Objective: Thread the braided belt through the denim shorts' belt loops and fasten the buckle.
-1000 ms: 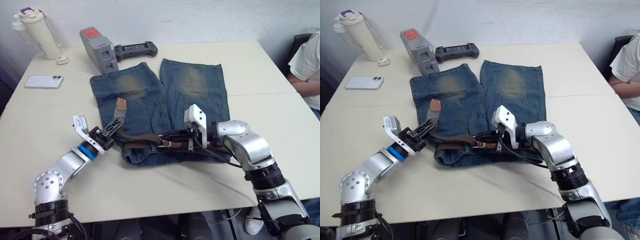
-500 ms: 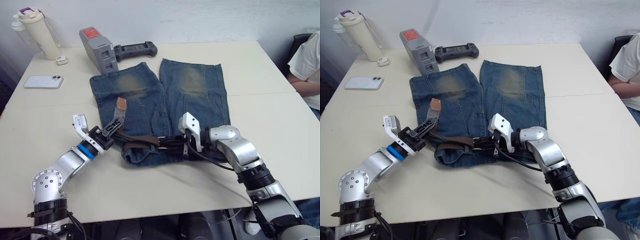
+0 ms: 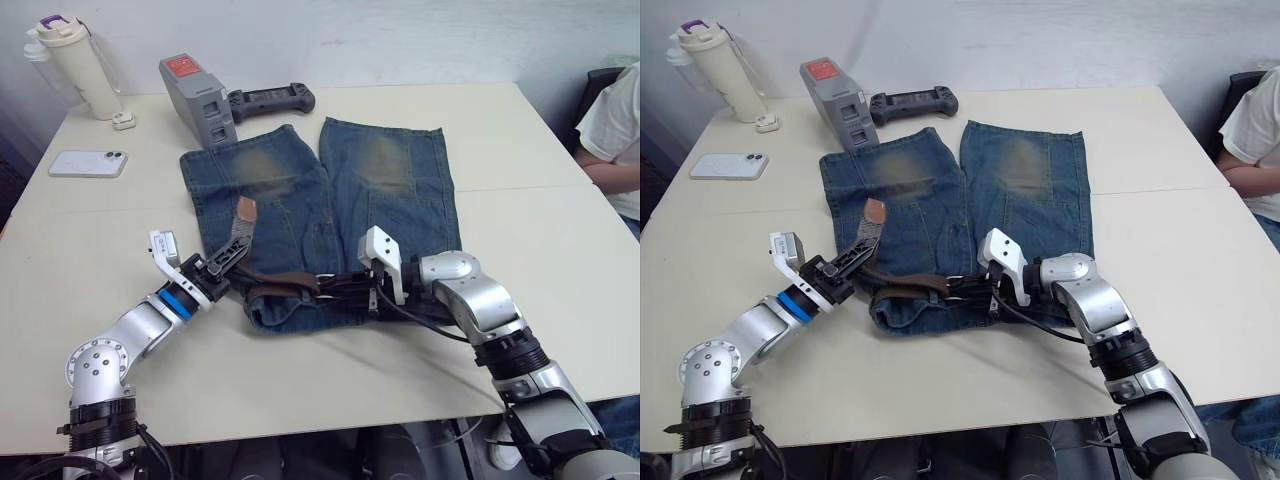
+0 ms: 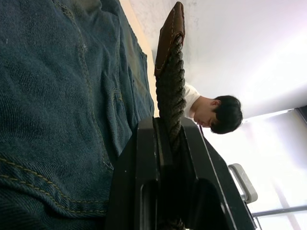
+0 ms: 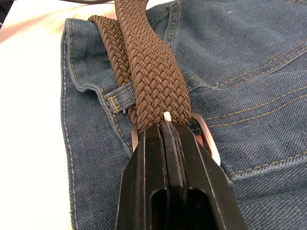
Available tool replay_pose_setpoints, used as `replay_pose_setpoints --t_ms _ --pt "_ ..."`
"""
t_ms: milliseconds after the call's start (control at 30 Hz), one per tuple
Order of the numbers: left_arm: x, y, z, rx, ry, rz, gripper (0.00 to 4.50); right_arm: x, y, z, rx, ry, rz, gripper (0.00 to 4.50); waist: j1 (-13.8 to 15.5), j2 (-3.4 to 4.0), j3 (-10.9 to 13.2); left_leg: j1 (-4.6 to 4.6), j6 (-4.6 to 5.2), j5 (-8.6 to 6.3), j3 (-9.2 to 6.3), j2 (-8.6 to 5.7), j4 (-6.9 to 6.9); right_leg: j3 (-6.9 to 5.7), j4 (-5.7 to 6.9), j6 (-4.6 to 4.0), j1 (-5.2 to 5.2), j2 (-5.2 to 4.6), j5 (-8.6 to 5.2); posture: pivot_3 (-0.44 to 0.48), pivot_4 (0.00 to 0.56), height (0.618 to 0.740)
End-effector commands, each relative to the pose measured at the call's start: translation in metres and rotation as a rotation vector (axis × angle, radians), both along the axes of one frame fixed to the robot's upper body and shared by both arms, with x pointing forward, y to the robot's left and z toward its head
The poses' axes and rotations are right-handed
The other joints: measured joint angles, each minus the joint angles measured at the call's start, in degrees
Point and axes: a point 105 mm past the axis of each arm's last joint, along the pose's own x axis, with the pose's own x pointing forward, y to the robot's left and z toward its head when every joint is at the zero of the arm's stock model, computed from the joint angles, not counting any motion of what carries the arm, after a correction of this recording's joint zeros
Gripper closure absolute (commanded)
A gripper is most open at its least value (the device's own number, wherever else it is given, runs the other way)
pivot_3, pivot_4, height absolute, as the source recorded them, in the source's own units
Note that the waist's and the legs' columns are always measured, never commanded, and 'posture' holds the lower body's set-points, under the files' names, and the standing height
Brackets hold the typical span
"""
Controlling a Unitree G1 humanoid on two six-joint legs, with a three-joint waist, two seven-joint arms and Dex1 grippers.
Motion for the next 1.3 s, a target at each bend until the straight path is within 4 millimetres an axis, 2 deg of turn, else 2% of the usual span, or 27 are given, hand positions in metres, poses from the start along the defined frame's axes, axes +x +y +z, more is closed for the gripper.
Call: replay_pose_setpoints --t_ms 33,300,567,667,1033,1300 --pt "-0.003 0.001 0.007 -0.001 -0.036 -0.004 4.50 0.000 0.004 -0.011 -0.036 0.014 0.018 4.43 -0.1 0.00 0.0 0.01 0.00 0.00 0.00 0.00 0.00 0.00 0.00 0.00 0.01 0.00 0.00 0.000 0.150 0.664" --pt "-0.005 -0.002 0.005 0.002 -0.035 -0.009 4.50 0.007 0.018 -0.006 -0.042 0.031 0.054 4.43 -0.4 0.00 0.0 0.04 -0.03 0.01 0.00 0.03 0.00 0.01 0.03 0.00 0.01 0.02 0.00 0.000 0.150 0.664" --pt "-0.005 -0.001 0.005 0.002 -0.041 -0.006 4.50 -0.003 0.007 -0.022 -0.158 0.123 0.089 4.43 -0.2 0.00 0.0 0.02 -0.03 0.00 0.00 0.02 -0.01 0.01 0.04 -0.01 0.01 0.01 0.00 0.000 0.150 0.664" --pt "-0.005 -0.001 0.008 0.003 -0.050 -0.010 4.50 0.000 0.003 -0.029 -0.187 0.128 0.056 4.43 0.0 -0.02 0.0 0.03 -0.03 -0.01 0.00 0.02 0.00 0.01 0.02 0.00 0.03 0.01 0.00 0.000 0.150 0.664" --pt "-0.003 -0.003 0.010 0.008 -0.060 -0.034 4.50 0.009 -0.006 -0.031 -0.202 0.137 -0.019 4.43 0.0 -0.02 0.0 0.06 -0.03 -0.01 -0.01 0.02 0.01 0.00 -0.01 -0.01 0.05 0.01 0.00 0.000 0.150 0.664" --pt "-0.002 -0.006 0.009 0.009 -0.057 -0.045 4.50 0.003 -0.014 -0.033 -0.224 0.166 -0.008 4.43 0.4 -0.04 0.0 0.05 -0.03 -0.01 -0.02 -0.01 0.02 -0.02 -0.04 0.00 0.08 -0.02 0.00 0.000 0.150 0.664"
